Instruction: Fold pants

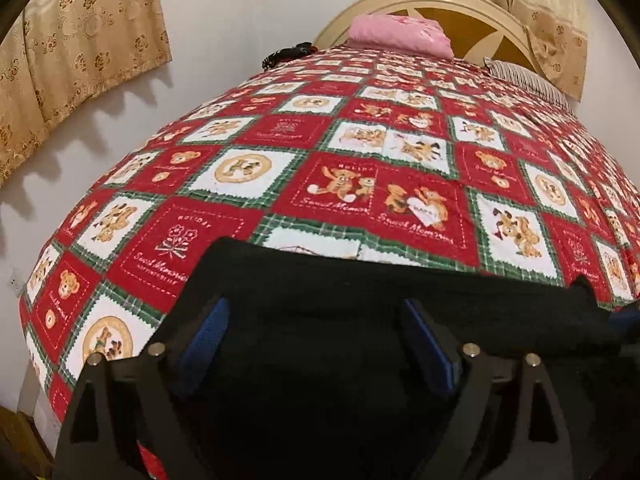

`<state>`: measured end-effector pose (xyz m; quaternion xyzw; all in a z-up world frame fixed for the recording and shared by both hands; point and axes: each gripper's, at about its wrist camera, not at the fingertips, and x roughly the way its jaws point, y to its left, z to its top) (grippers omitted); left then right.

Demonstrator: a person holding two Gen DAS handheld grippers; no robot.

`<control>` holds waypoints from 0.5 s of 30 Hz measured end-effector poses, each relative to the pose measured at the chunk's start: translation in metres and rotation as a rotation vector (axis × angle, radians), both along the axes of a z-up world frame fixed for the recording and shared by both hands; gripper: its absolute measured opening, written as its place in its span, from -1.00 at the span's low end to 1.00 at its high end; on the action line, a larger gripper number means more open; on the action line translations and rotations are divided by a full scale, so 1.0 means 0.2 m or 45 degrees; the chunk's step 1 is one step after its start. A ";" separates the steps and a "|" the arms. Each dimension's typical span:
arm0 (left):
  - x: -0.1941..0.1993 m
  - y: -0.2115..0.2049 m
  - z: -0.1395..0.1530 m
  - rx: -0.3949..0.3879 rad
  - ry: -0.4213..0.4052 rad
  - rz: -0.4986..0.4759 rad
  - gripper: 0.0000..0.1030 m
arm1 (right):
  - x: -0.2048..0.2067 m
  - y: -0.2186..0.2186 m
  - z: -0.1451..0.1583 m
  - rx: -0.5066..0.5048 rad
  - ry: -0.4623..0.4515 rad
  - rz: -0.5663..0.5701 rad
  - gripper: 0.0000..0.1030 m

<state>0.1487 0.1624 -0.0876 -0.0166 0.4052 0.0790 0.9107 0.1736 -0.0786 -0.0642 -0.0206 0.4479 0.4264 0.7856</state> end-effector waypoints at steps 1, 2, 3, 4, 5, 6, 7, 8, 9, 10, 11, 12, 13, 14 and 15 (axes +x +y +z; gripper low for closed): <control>0.00 0.00 0.00 -0.003 -0.002 0.001 0.75 | 0.02 -0.01 0.01 0.012 -0.014 -0.012 -0.25; 0.00 0.00 0.00 -0.005 -0.005 0.003 0.76 | 0.05 -0.01 0.01 0.022 -0.012 -0.021 -0.25; 0.00 -0.01 0.00 -0.004 -0.009 0.005 0.77 | 0.07 -0.01 0.01 0.026 -0.002 -0.026 -0.25; -0.01 -0.01 0.00 -0.003 -0.012 0.006 0.77 | 0.10 0.00 -0.01 0.014 0.019 -0.025 -0.25; -0.01 0.00 0.00 -0.002 -0.014 0.007 0.78 | 0.11 0.01 -0.02 -0.003 0.030 -0.018 -0.25; -0.01 -0.01 0.00 0.001 -0.015 0.007 0.78 | 0.12 0.03 -0.05 -0.026 0.045 -0.006 -0.25; -0.02 -0.01 0.00 0.002 -0.016 0.008 0.78 | 0.12 0.04 -0.06 -0.037 0.068 0.010 -0.25; -0.02 -0.01 0.00 0.004 -0.017 0.008 0.78 | 0.11 0.05 -0.07 -0.026 0.093 0.027 -0.25; -0.02 -0.01 0.00 0.007 -0.019 0.009 0.79 | 0.11 0.05 -0.07 -0.010 0.105 0.042 -0.25; -0.03 -0.01 0.00 0.009 -0.020 0.009 0.80 | 0.10 0.05 -0.06 0.016 0.133 0.072 -0.25; -0.02 -0.01 0.00 0.010 -0.020 0.008 0.80 | 0.10 0.05 -0.06 0.032 0.152 0.092 -0.25; -0.02 -0.01 0.00 0.008 -0.019 0.007 0.82 | 0.09 0.04 -0.06 0.039 0.163 0.105 -0.25; -0.02 -0.01 0.00 0.006 -0.018 0.006 0.82 | 0.09 0.04 -0.06 0.027 0.160 0.106 -0.25; -0.02 -0.01 -0.01 0.006 -0.018 0.005 0.83 | 0.10 0.04 -0.06 -0.005 0.133 0.077 -0.25; -0.02 -0.01 -0.01 0.006 -0.019 0.005 0.83 | 0.12 0.04 -0.07 -0.019 0.120 0.044 -0.25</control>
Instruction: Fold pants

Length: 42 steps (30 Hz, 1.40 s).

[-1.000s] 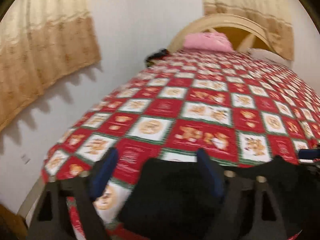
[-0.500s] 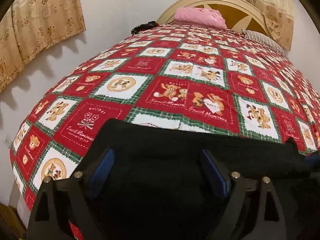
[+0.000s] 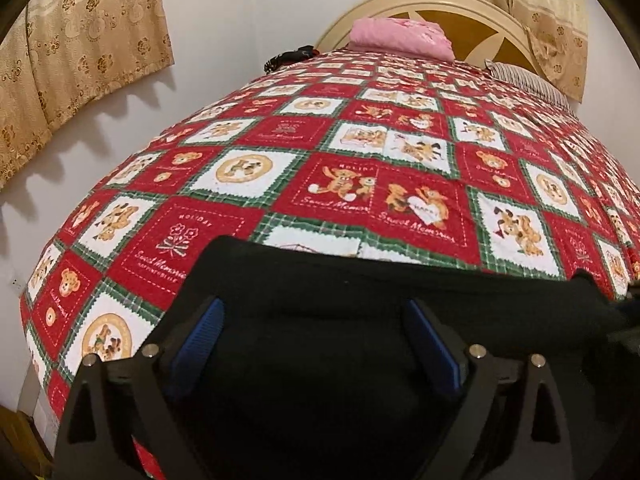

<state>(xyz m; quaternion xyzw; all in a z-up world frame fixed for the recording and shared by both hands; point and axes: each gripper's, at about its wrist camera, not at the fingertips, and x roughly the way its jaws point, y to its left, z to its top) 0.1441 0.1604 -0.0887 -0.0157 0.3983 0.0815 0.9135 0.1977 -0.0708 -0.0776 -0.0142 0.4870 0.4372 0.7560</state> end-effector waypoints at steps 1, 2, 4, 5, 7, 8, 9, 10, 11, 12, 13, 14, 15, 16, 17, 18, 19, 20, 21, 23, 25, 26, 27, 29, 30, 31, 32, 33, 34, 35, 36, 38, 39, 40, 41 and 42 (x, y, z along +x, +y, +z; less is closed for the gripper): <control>0.00 0.00 0.00 0.000 0.000 0.001 0.83 | 0.02 -0.01 -0.01 0.023 0.017 -0.016 -0.25; 0.00 0.00 0.00 -0.001 0.000 0.001 0.83 | 0.05 -0.01 -0.02 0.078 0.067 -0.024 -0.24; 0.00 0.00 0.00 -0.001 0.001 0.001 0.84 | 0.06 0.02 -0.04 0.154 0.152 0.011 -0.24; 0.00 0.00 0.00 -0.001 0.001 0.001 0.84 | 0.06 0.05 -0.04 0.162 0.174 0.049 -0.24; 0.00 0.00 0.00 -0.002 0.001 -0.001 0.86 | 0.04 0.11 -0.04 0.144 0.168 0.118 -0.20; 0.00 0.00 0.00 -0.001 0.002 -0.001 0.86 | 0.04 0.13 -0.04 0.150 0.162 0.129 -0.09; 0.00 0.00 0.00 0.000 0.003 -0.002 0.87 | 0.05 0.14 -0.04 0.164 0.163 0.130 -0.05; 0.01 -0.01 0.00 0.005 0.005 -0.001 0.88 | 0.06 0.15 -0.04 0.184 0.171 0.118 -0.03; 0.01 -0.01 0.00 0.011 0.007 -0.001 0.88 | 0.08 0.17 -0.05 0.202 0.179 0.103 -0.03; 0.01 -0.01 0.00 0.018 0.009 0.000 0.88 | 0.09 0.18 -0.06 0.215 0.180 0.092 -0.03; 0.01 -0.01 0.00 0.020 0.008 -0.001 0.88 | 0.11 0.20 -0.06 0.242 0.175 0.069 -0.02; 0.00 -0.01 0.00 0.020 0.006 0.001 0.88 | 0.12 0.20 -0.07 0.258 0.168 0.048 -0.02; 0.00 -0.01 -0.01 0.019 0.005 0.002 0.89 | 0.14 0.19 -0.07 0.274 0.159 0.023 -0.03; 0.00 -0.01 -0.01 0.017 0.004 0.003 0.89 | 0.15 0.16 -0.08 0.316 0.150 -0.024 -0.03; 0.00 -0.01 -0.01 0.015 0.002 0.003 0.89 | 0.17 0.13 -0.08 0.347 0.158 -0.062 -0.08; 0.00 0.00 -0.01 0.013 0.001 0.003 0.90 | 0.19 0.09 -0.09 0.382 0.173 -0.109 -0.13; 0.00 0.00 -0.01 0.012 0.000 0.003 0.90 | 0.21 0.05 -0.10 0.411 0.183 -0.157 -0.34; 0.00 0.00 -0.01 0.012 -0.001 0.003 0.90 | 0.22 0.01 -0.11 0.420 0.195 -0.202 -0.57; 0.00 0.00 -0.01 0.014 -0.001 0.003 0.90 | 0.24 -0.02 -0.13 0.418 0.222 -0.245 -0.68; 0.00 0.00 -0.01 0.018 0.001 0.005 0.91 | 0.26 -0.06 -0.18 0.446 0.294 -0.279 -0.82; 0.00 0.00 -0.01 0.016 0.001 0.005 0.91 | 0.27 -0.05 -0.17 0.438 0.326 -0.257 -0.82; 0.00 0.00 -0.01 0.011 0.000 0.004 0.91 | 0.27 -0.05 -0.17 0.431 0.339 -0.239 -0.82; 0.00 0.01 -0.01 0.006 -0.001 0.004 0.91 | 0.26 -0.07 -0.16 0.418 0.349 -0.229 -0.82; 0.00 0.01 -0.01 0.001 -0.003 0.003 0.91 | 0.24 -0.19 -0.13 0.412 0.338 -0.299 -0.79; 0.00 0.01 -0.01 0.002 -0.003 0.003 0.92 | 0.22 -0.30 -0.10 0.398 0.298 -0.399 -0.74; 0.00 0.01 -0.01 0.003 -0.002 0.003 0.92 | 0.19 -0.38 -0.07 0.355 0.240 -0.497 -0.74; 0.00 0.01 -0.01 0.005 -0.001 0.003 0.93 | 0.13 -0.49 -0.01 0.300 0.131 -0.602 -0.74; 0.00 0.01 -0.01 0.008 0.000 0.003 0.93 | 0.07 -0.55 0.05 0.269 0.046 -0.650 -0.74; 0.00 0.01 -0.01 0.012 0.002 0.003 0.94 | -0.01 -0.59 0.09 0.244 -0.014 -0.671 -0.74; 0.00 0.01 -0.01 0.014 0.003 0.003 0.94 | -0.07 -0.60 0.12 0.242 -0.042 -0.669 -0.74; 0.00 0.01 -0.01 0.018 0.005 0.003 0.94 | -0.12 -0.60 0.14 0.244 -0.059 -0.656 -0.74; 0.01 0.00 -0.01 0.024 0.006 0.004 0.94 | -0.25 -0.53 0.15 0.228 -0.084 -0.587 -0.74; 0.01 0.00 -0.01 0.024 0.007 0.003 0.94 | -0.29 -0.48 0.14 0.208 -0.088 -0.556 -0.74; 0.01 0.00 -0.01 0.020 0.007 0.003 0.94 | -0.33 -0.43 0.12 0.184 -0.085 -0.523 -0.74; 0.01 0.00 -0.01 0.018 0.007 0.001 0.94 | -0.37 -0.39 0.09 0.170 -0.071 -0.495 -0.74; 0.00 0.00 -0.01 0.015 0.006 -0.001 0.94 | -0.39 -0.38 0.06 0.164 -0.055 -0.480 -0.74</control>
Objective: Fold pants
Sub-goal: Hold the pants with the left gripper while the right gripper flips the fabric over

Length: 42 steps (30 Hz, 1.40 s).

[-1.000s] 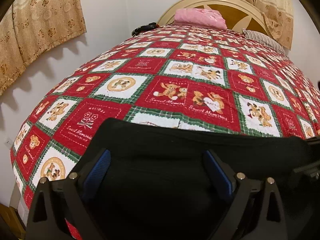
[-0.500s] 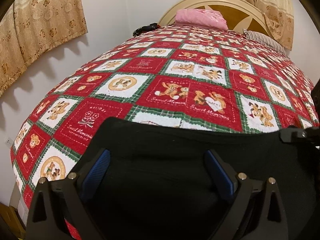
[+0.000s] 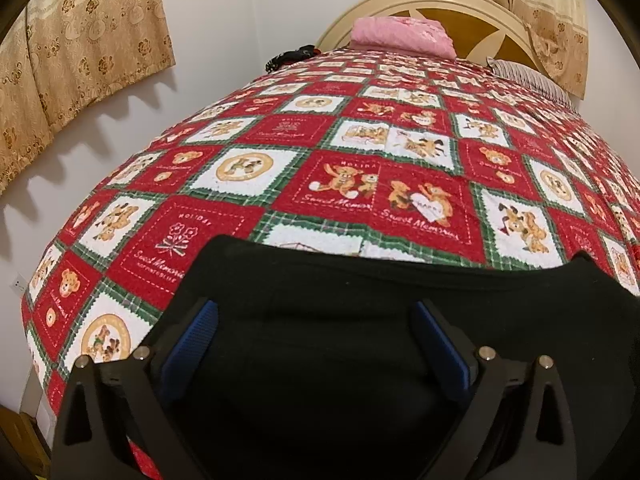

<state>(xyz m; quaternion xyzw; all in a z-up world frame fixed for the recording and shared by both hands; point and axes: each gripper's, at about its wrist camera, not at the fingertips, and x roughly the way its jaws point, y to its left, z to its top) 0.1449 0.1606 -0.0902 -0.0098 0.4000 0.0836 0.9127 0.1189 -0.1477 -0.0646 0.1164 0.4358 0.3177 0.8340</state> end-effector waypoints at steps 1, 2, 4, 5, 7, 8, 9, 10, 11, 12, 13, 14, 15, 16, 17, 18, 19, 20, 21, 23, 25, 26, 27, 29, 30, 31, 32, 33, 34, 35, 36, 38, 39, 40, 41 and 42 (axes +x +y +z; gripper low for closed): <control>0.00 0.00 0.00 -0.001 0.001 -0.002 0.94 | -0.03 0.02 -0.02 -0.009 0.016 0.011 -0.74; 0.00 0.00 0.00 -0.001 0.002 -0.004 0.94 | -0.07 0.02 -0.06 -0.022 0.028 0.013 -0.74; 0.01 0.00 0.00 0.001 0.008 -0.007 0.95 | -0.15 -0.02 -0.11 -0.009 0.031 -0.005 -0.73; 0.01 -0.01 0.00 0.005 0.012 -0.011 0.95 | -0.18 -0.04 -0.12 0.025 0.037 -0.024 -0.73; 0.02 0.00 0.00 0.007 0.020 -0.019 0.98 | -0.23 -0.14 -0.16 0.147 0.104 -0.083 -0.73; 0.02 0.00 0.00 0.006 0.023 -0.022 0.98 | -0.24 -0.17 -0.18 0.199 0.125 -0.107 -0.73; 0.02 0.00 0.00 0.007 0.025 -0.024 0.99 | -0.27 -0.20 -0.20 0.249 0.137 -0.129 -0.73; 0.02 0.00 0.00 0.010 0.026 -0.023 0.99 | -0.30 -0.22 -0.21 0.278 0.129 -0.145 -0.73; 0.02 0.00 0.00 0.017 0.025 -0.022 0.99 | -0.33 -0.22 -0.21 0.282 0.110 -0.157 -0.73; 0.02 -0.01 0.00 0.025 0.025 -0.021 1.00 | -0.33 -0.22 -0.21 0.277 0.098 -0.166 -0.73; 0.02 -0.01 0.00 0.029 0.025 -0.019 1.00 | -0.35 -0.21 -0.21 0.270 0.087 -0.183 -0.73; 0.02 -0.01 0.00 0.032 0.026 -0.017 1.00 | -0.36 -0.21 -0.20 0.270 0.084 -0.196 -0.73; 0.02 -0.01 0.01 0.036 0.026 -0.014 1.00 | -0.37 -0.21 -0.20 0.276 0.085 -0.210 -0.73; 0.02 -0.01 0.01 0.038 0.023 -0.014 1.00 | -0.38 -0.22 -0.21 0.302 0.090 -0.239 -0.73; 0.01 -0.01 0.01 0.042 0.020 -0.013 1.00 | -0.39 -0.23 -0.21 0.329 0.099 -0.265 -0.73; 0.01 -0.01 0.01 0.044 0.018 -0.010 1.00 | -0.40 -0.25 -0.22 0.362 0.109 -0.297 -0.73; 0.01 -0.01 0.01 0.046 0.017 -0.008 1.00 | -0.41 -0.26 -0.23 0.393 0.113 -0.334 -0.73; 0.01 -0.02 0.01 0.049 0.017 -0.006 1.00 | -0.41 -0.26 -0.22 0.417 0.117 -0.364 -0.73; 0.01 -0.02 0.01 0.055 0.015 -0.003 1.00 | -0.42 -0.27 -0.23 0.452 0.121 -0.401 -0.73; 0.01 -0.02 0.00 0.065 0.011 -0.001 1.00 | -0.45 -0.31 -0.26 0.580 0.124 -0.504 -0.73; 0.01 -0.02 0.00 0.059 0.010 -0.001 1.00 | -0.50 -0.38 -0.33 0.853 0.140 -0.574 -0.73; 0.01 -0.02 0.00 0.056 0.010 -0.001 1.00 | -0.53 -0.42 -0.39 1.015 0.144 -0.594 -0.73; 0.01 -0.02 0.00 0.056 0.009 0.000 1.00 | -0.54 -0.44 -0.42 1.127 0.145 -0.607 -0.73; 0.01 -0.02 0.00 0.065 0.007 0.003 1.00 | -0.54 -0.46 -0.45 1.213 0.177 -0.592 -0.73; 0.00 -0.02 0.01 0.070 0.005 0.005 1.00 | -0.52 -0.45 -0.44 1.148 0.210 -0.569 -0.73; 0.00 -0.02 0.01 0.075 0.004 0.006 1.00 | -0.51 -0.43 -0.41 1.064 0.226 -0.545 -0.73; 0.00 -0.02 0.01 0.079 0.003 0.007 1.00 | -0.50 -0.40 -0.38 0.984 0.226 -0.534 -0.73; 0.00 -0.02 0.01 0.081 0.002 0.008 1.00 | -0.49 -0.38 -0.35 0.891 0.233 -0.528 -0.73; 0.00 -0.02 0.01 0.081 0.001 0.009 1.00 | -0.47 -0.33 -0.30 0.707 0.259 -0.514 -0.73; 0.00 -0.02 0.01 0.081 0.001 0.009 1.00 | -0.45 -0.30 -0.26 0.583 0.262 -0.486 -0.73; 0.00 -0.02 0.01 0.081 0.001 0.011 1.00 | -0.44 -0.28 -0.21 0.485 0.247 -0.461 -0.73; 0.00 -0.03 0.01 0.089 0.000 0.013 1.00 | -0.43 -0.29 -0.07 0.219 0.174 -0.517 -0.73; 0.00 -0.03 0.01 0.094 -0.001 0.014 1.00 | -0.44 -0.33 0.01 0.101 0.105 -0.584 -0.73; 0.00 -0.03 0.01 0.097 -0.002 0.014 1.00 | -0.46 -0.40 0.08 0.015 0.030 -0.656 -0.73; 0.00 -0.03 0.01 0.099 -0.002 0.015 1.00 | -0.47 -0.47 0.14 -0.046 -0.023 -0.726 -0.68; -0.01 -0.03 0.01 0.099 -0.003 0.016 1.00 | -0.49 -0.57 0.20 -0.114 -0.079 -0.824 -0.61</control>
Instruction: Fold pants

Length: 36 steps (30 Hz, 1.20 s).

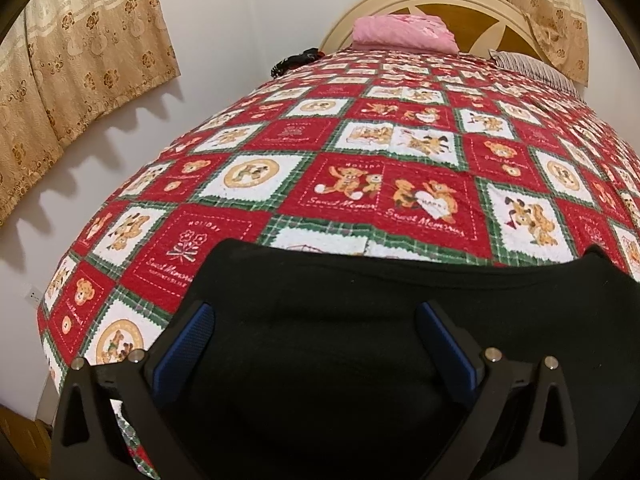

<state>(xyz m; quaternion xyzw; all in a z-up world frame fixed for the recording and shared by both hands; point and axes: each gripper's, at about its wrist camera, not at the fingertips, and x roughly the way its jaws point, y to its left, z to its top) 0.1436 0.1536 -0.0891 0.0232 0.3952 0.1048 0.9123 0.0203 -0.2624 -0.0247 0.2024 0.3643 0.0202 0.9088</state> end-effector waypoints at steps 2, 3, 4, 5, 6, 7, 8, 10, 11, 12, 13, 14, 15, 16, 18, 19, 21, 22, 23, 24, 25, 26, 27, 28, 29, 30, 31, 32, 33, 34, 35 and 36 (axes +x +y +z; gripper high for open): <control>0.00 0.00 0.00 -0.002 0.001 -0.001 1.00 | -0.05 -0.25 0.08 -0.115 -0.059 -0.231 -0.02; 0.00 0.00 0.00 -0.001 0.001 -0.001 1.00 | -0.08 -0.36 0.11 -0.143 -0.082 -0.340 0.08; 0.00 0.00 0.00 -0.001 0.001 -0.001 1.00 | -0.12 -0.49 0.13 -0.170 -0.104 -0.473 0.11; 0.00 0.00 0.00 0.000 0.000 -0.001 1.00 | -0.16 -0.63 0.14 -0.203 -0.102 -0.605 0.11; 0.00 0.00 0.00 0.001 0.000 0.000 1.00 | -0.19 -0.76 0.14 -0.228 -0.084 -0.718 0.11; 0.00 0.00 0.00 0.000 0.001 -0.001 1.00 | -0.22 -0.85 0.13 -0.235 -0.061 -0.809 0.11; 0.00 0.00 0.00 0.000 0.001 -0.001 1.00 | -0.24 -0.95 0.12 -0.216 -0.040 -0.873 0.11; 0.00 0.00 0.00 0.002 0.001 0.000 1.00 | -0.27 -1.11 0.09 -0.178 0.003 -0.973 0.11; 0.00 0.00 0.00 0.002 0.001 -0.001 1.00 | -0.28 -1.14 0.08 -0.174 0.015 -0.997 0.11; 0.00 0.00 0.00 0.003 0.001 0.000 1.00 | -0.28 -1.17 0.08 -0.185 -0.006 -0.992 0.11; 0.00 0.00 0.00 0.002 0.002 0.000 1.00 | -0.28 -1.19 0.08 -0.213 -0.004 -0.993 0.11; 0.00 0.00 0.00 0.002 0.002 0.000 1.00 | -0.26 -1.20 0.08 -0.260 0.023 -1.007 0.11; 0.00 0.00 0.00 0.001 0.002 0.000 1.00 | -0.24 -1.21 0.09 -0.293 0.058 -1.017 0.11; 0.00 0.00 0.00 0.001 0.001 0.000 1.00 | -0.25 -1.23 0.10 -0.303 0.077 -1.028 0.11; 0.00 0.00 0.00 0.002 0.000 0.000 1.00 | -0.26 -1.24 0.11 -0.289 0.071 -1.051 0.11; 0.00 0.00 0.00 0.002 0.002 0.000 1.00 | -0.27 -1.25 0.10 -0.284 0.069 -1.061 0.11; 0.00 0.00 0.00 0.000 0.002 -0.001 1.00 | -0.28 -1.26 0.09 -0.288 0.067 -1.087 0.12; 0.00 0.00 0.00 0.001 0.001 -0.001 1.00 | -0.28 -1.26 0.09 -0.293 0.069 -1.098 0.13; 0.00 0.00 0.00 0.001 0.001 0.000 1.00 | -0.27 -1.26 0.09 -0.299 0.073 -1.103 0.13; 0.00 0.00 0.00 0.001 0.001 0.000 1.00 | -0.26 -1.26 0.08 -0.310 0.081 -1.108 0.13; 0.00 0.00 0.00 0.002 0.001 0.000 1.00 | -0.25 -1.27 0.09 -0.329 0.095 -1.116 0.13; 0.00 0.00 0.00 0.003 0.001 0.000 1.00 | -0.24 -1.27 0.09 -0.339 0.101 -1.117 0.13; 0.00 0.00 0.00 0.004 0.001 0.000 1.00 | -0.23 -1.28 0.08 -0.348 0.107 -1.115 0.13; 0.00 0.00 0.00 0.003 0.001 0.000 1.00 | -0.21 -1.28 0.08 -0.361 0.116 -1.105 0.13; 0.00 0.00 0.00 0.003 0.001 -0.001 1.00 | -0.21 -1.28 0.08 -0.368 0.120 -1.097 0.13; 0.00 0.00 0.00 0.003 0.001 0.000 1.00 | -0.20 -1.28 0.08 -0.370 0.119 -1.087 0.13; 0.00 0.00 0.00 0.002 0.001 -0.001 1.00 | -0.20 -1.28 0.08 -0.366 0.118 -1.070 0.13; 0.00 0.00 0.00 0.003 0.001 -0.001 1.00 | -0.19 -1.28 0.08 -0.365 0.115 -1.056 0.13; 0.00 0.00 0.00 0.003 0.001 -0.001 1.00 | -0.19 -1.28 0.08 -0.365 0.114 -1.042 0.13; 0.00 0.00 0.00 0.003 0.001 -0.001 1.00 | -0.18 -1.28 0.08 -0.368 0.116 -1.025 0.13; 0.00 0.00 0.00 0.004 0.001 -0.001 1.00 | -0.18 -1.28 0.08 -0.369 0.114 -1.009 0.13; 0.00 0.00 0.00 0.005 0.001 0.000 1.00 | -0.17 -1.27 0.08 -0.368 0.108 -0.986 0.13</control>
